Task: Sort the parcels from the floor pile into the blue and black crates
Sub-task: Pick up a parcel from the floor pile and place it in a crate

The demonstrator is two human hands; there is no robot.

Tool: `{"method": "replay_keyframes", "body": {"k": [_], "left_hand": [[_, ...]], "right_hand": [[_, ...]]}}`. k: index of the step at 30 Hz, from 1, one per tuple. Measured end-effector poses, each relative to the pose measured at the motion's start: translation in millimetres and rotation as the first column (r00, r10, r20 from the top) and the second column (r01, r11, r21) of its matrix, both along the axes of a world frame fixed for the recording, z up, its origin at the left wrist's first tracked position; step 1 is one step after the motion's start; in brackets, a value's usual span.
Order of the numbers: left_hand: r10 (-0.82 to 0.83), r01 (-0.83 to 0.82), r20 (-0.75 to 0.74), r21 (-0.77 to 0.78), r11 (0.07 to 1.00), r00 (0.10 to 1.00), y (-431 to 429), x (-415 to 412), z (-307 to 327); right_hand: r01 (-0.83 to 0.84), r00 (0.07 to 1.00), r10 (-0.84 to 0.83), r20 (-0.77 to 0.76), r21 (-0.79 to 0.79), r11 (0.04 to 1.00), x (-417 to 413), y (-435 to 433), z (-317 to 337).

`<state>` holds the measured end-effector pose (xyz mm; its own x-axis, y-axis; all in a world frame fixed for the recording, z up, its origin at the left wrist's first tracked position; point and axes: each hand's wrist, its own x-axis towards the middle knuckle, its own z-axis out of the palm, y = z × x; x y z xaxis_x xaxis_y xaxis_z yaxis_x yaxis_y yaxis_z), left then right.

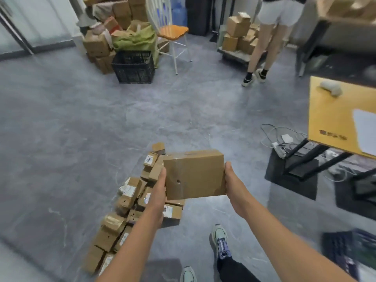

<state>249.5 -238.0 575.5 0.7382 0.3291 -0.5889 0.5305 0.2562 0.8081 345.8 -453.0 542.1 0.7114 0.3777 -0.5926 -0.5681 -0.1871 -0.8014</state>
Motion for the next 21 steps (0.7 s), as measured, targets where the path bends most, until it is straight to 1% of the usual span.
{"method": "replay_keyframes", "body": {"k": [3, 6, 11, 16, 21], "left_hand": [[-0.144, 0.144, 0.011, 0.007, 0.990, 0.989, -24.3, 15.6, 15.0], [-0.238, 0.237, 0.017, 0.026, 0.971, 0.971, -56.9, 32.3, 25.9], [-0.408, 0.405, 0.057, 0.053, 0.913, 0.911, -123.0, 60.2, 36.1], [-0.600, 0.592, 0.112, 0.094, 0.800, 0.792, -211.6, 85.3, 42.1], [-0.749, 0.742, 0.099, 0.105, 0.663, 0.655, -327.2, 98.6, 39.9]], "right_hand": [[0.131, 0.991, -0.131, 0.025, 0.011, 0.991, -13.7, -37.2, 9.2], [0.243, 0.969, -0.244, 0.037, 0.036, 0.969, -24.4, -75.3, 19.2], [0.436, 0.900, -0.436, 0.005, 0.028, 0.900, -37.5, -145.0, 27.8], [0.595, 0.803, -0.596, 0.008, 0.063, 0.801, -60.2, -231.7, 35.0], [0.735, 0.677, -0.735, -0.019, 0.047, 0.676, -90.5, -334.4, 29.2]]}}
